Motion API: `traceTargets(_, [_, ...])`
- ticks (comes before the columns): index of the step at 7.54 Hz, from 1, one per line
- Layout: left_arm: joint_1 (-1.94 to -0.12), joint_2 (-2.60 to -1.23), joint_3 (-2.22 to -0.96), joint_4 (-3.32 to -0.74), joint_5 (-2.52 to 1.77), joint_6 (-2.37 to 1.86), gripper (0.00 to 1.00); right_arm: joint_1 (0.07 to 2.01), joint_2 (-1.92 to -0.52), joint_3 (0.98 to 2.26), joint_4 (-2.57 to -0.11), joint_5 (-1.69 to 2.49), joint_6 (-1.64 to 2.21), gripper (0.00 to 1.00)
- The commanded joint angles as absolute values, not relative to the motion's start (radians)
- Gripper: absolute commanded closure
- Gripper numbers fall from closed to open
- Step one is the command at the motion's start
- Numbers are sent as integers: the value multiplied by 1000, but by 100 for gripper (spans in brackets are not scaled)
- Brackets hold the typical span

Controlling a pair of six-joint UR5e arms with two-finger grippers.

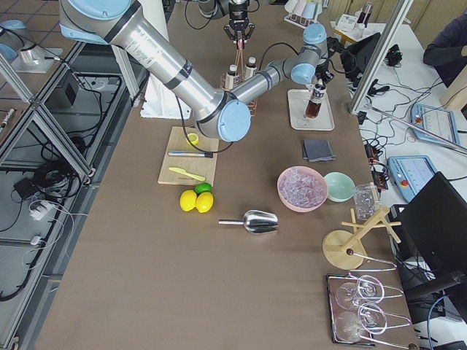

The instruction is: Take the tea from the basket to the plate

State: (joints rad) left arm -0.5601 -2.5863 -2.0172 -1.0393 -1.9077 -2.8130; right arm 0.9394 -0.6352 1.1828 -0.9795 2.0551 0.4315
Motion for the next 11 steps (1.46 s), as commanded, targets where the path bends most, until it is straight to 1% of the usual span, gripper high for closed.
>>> traceTargets(1, [-633,-2586,-2075,-945,-1911,-2800,100,933,-644,1158,-927,2033,434,100])
traceTargets(2, [-673,-2585,-2107,-889,-1933,-2757,100,931,-647,1158,-923,2029,434,100])
traceTargets(3, [-771,-2563,-2153,-818,-2013,-2647,100,928,-661,1158,-893,2026,439,100])
traceTargets(4, [-870,-2490,-2213,-812,-2092,-2575,100,922,-675,1160,-859,2004,455,100])
traceTargets(5, [-940,-2385,-2299,-811,-2142,-2500,100,919,-676,1160,-853,2003,460,100])
traceTargets(7, [-1038,-2167,-2466,-811,-2203,-2368,100,916,-680,1169,-851,1999,460,100])
traceTargets(8, [-1060,-2113,-2491,-810,-2203,-2327,100,916,-696,1195,-853,1999,460,80])
traceTargets(9, [-1104,-2062,-2493,-810,-2213,-2262,100,916,-709,1215,-853,1999,460,3])
traceTargets(10, [-1190,-2001,-2493,-796,-2258,-2138,100,916,-713,1223,-853,1999,460,0])
traceTargets(11, [-1271,-1947,-2490,-781,-2288,-2015,100,916,-716,1232,-854,1999,463,0])
